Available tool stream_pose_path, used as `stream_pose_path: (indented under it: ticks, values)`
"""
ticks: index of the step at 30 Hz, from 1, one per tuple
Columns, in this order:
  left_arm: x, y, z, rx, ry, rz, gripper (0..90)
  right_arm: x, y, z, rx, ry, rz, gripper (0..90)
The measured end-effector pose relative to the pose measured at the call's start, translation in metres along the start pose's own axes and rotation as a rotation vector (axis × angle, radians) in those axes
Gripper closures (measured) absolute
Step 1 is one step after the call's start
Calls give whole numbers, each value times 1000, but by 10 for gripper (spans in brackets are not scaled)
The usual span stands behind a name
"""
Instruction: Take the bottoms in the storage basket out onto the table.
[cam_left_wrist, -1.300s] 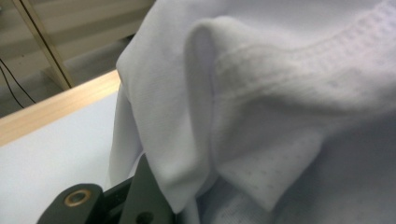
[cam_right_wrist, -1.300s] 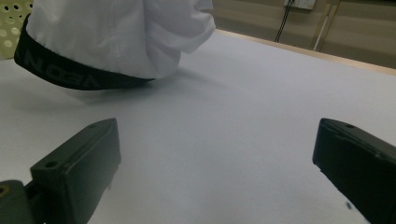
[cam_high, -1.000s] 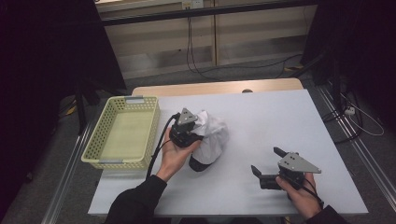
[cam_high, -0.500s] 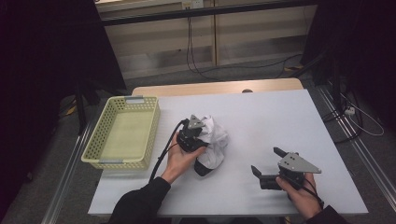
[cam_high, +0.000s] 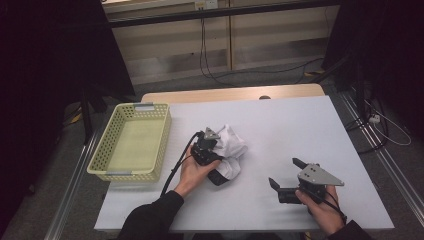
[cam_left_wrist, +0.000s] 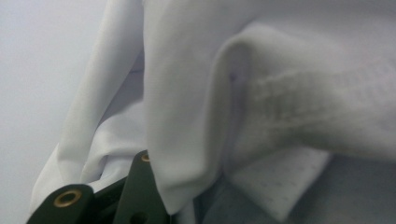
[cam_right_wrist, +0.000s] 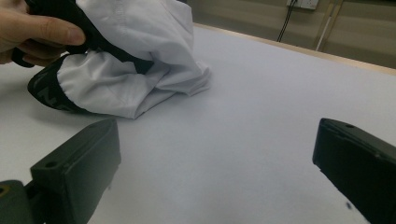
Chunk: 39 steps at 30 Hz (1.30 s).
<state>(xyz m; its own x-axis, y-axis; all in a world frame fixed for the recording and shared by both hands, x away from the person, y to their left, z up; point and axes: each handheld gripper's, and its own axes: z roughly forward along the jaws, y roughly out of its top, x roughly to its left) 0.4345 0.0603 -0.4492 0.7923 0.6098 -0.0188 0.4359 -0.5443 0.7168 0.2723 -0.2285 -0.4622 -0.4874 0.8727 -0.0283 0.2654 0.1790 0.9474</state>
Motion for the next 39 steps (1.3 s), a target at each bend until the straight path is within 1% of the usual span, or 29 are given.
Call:
stream_pose_path:
  ticks: [1, 2, 3, 4, 8, 11, 14, 16, 17, 20, 21, 22, 23, 24, 26, 27, 28, 31, 34, 35, 37, 39]
  values:
    - [0, 0, 0, 7, -6, 2, 631, 0, 0, 0, 1, -1, 1, 6]
    - [0, -1, 2, 5, 4, 0, 631, 0, 0, 0, 0, -1, 2, 5]
    - [0, -1, 3, 6, -1, -2, 627, 0, 0, 1, 1, -1, 1, 6]
    - [0, -2, 3, 11, 3, 1, 624, 0, 0, 1, 0, 1, -2, 6]
    - [0, -4, 5, 3, 6, -8, 612, 1, 0, 2, 3, 3, -3, 6]
    - [1, -5, 7, -4, 3, -34, 587, 1, 0, 1, 5, 3, -2, 6]
    - [4, -5, 7, -8, -5, -36, 533, 0, 0, 1, 0, 1, -1, 6]
    - [3, -4, 6, -7, 9, -27, 466, 0, 0, 1, 1, 1, 1, 6]
    - [3, -4, 6, -9, 10, -23, 443, 0, 0, 1, 1, 1, -1, 6]
    - [2, -3, 5, -5, 21, -15, 392, 0, 0, 1, 1, 1, -1, 6]
    - [1, -3, 5, -6, 23, -21, 392, 0, 0, 1, 1, 1, -1, 6]
    - [1, -3, 4, -10, 22, -16, 373, 0, 0, 1, 1, 0, 0, 5]
    - [1, -3, 4, -16, 23, -20, 354, 0, 0, 1, 2, -1, 1, 6]
    - [0, -2, 3, -15, 18, -25, 327, 0, 0, 1, 2, 0, 2, 6]
    - [0, -1, 2, -8, 32, -17, 274, 0, 0, 1, 0, 0, -1, 5]
    - [0, 0, 2, -10, 26, -20, 235, 0, 0, 1, -1, 2, -2, 6]
    - [-1, 0, 0, -10, 40, -20, 235, 0, 0, 1, -1, 2, -2, 6]
    - [-1, 3, -4, -33, 33, -24, 195, 0, 0, 1, 0, 3, -1, 6]
    - [-2, 5, -8, -56, 27, -18, 155, 0, 0, 1, 0, 1, 1, 6]
    - [-2, 5, -10, -55, 32, -16, 141, 0, 0, 1, 0, 2, 1, 6]
    - [-2, 6, -12, -66, 20, -19, 129, 0, 0, 1, 1, 4, -1, 6]
    - [-2, 7, -14, -72, 23, -16, 124, 0, 0, 1, 0, 6, -2, 6]
